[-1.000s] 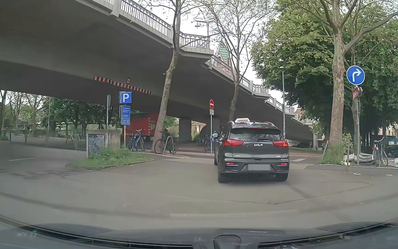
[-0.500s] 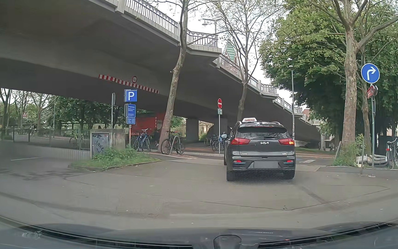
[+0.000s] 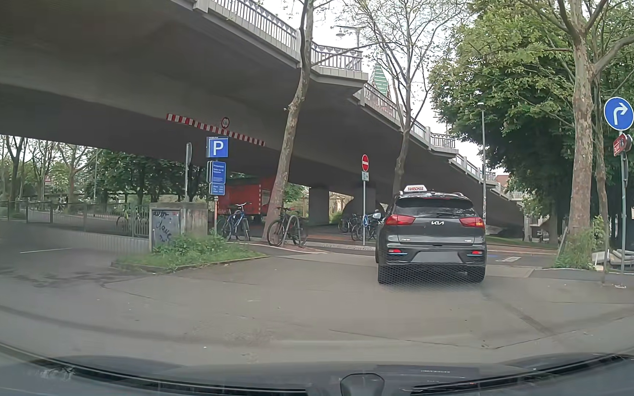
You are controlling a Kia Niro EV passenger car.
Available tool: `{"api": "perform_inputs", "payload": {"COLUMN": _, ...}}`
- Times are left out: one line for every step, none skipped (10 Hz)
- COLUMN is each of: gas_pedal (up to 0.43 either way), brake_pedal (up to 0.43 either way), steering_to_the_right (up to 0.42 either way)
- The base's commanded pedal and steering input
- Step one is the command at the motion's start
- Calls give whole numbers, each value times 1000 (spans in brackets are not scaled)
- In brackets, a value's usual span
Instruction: Follow the waypoints while adhering to traffic rules and regulations
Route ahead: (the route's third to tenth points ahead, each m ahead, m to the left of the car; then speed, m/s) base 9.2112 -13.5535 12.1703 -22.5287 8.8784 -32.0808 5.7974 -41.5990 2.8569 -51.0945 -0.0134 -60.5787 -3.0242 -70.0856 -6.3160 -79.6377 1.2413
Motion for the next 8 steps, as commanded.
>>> {"api": "perform_inputs", "payload": {"gas_pedal": 20, "brake_pedal": 0, "steering_to_the_right": -146}}
{"api": "perform_inputs", "payload": {"gas_pedal": 20, "brake_pedal": 0, "steering_to_the_right": -137}}
{"api": "perform_inputs", "payload": {"gas_pedal": 20, "brake_pedal": 0, "steering_to_the_right": -120}}
{"api": "perform_inputs", "payload": {"gas_pedal": 20, "brake_pedal": 0, "steering_to_the_right": -104}}
{"api": "perform_inputs", "payload": {"gas_pedal": 20, "brake_pedal": 0, "steering_to_the_right": -90}}
{"api": "perform_inputs", "payload": {"gas_pedal": 20, "brake_pedal": 0, "steering_to_the_right": -80}}
{"api": "perform_inputs", "payload": {"gas_pedal": 20, "brake_pedal": 0, "steering_to_the_right": -66}}
{"api": "perform_inputs", "payload": {"gas_pedal": 20, "brake_pedal": 0, "steering_to_the_right": -56}}
